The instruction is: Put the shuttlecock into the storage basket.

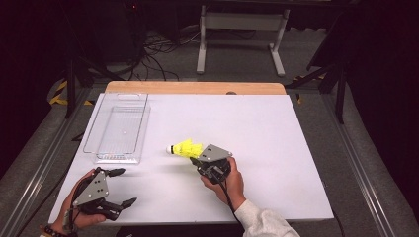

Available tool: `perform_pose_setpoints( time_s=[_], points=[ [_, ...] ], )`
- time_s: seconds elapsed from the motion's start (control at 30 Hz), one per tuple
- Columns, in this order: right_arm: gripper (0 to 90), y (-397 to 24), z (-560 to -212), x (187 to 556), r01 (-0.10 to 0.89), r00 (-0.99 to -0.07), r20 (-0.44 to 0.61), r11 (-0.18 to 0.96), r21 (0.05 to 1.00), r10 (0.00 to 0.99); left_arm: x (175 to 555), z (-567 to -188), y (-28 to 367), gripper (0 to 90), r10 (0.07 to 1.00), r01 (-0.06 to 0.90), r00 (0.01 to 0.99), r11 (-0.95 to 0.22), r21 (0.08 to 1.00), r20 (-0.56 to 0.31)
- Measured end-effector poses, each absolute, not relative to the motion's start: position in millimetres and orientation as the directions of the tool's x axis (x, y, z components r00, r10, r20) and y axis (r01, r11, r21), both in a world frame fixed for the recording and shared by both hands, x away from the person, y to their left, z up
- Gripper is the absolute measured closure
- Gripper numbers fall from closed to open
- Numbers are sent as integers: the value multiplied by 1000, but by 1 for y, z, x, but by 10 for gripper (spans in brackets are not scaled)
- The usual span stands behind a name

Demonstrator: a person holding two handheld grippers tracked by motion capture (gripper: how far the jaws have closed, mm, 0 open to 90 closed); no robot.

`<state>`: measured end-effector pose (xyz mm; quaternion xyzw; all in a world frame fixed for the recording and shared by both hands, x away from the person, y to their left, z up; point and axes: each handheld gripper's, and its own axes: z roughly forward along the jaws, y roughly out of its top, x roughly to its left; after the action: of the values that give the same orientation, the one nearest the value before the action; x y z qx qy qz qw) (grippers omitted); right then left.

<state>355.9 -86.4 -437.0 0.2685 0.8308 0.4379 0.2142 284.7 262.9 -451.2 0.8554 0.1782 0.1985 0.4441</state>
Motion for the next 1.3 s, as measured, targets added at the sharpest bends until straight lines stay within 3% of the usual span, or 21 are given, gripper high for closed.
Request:
perform_pose_setpoints(
  time_s=[1.3],
  points=[
    [876, -100, -399, 364, 159, -736, -176, 420, 894, 654, 284, -451, 263, 76, 489, 131, 851, -553, 823, 193]
  ],
)
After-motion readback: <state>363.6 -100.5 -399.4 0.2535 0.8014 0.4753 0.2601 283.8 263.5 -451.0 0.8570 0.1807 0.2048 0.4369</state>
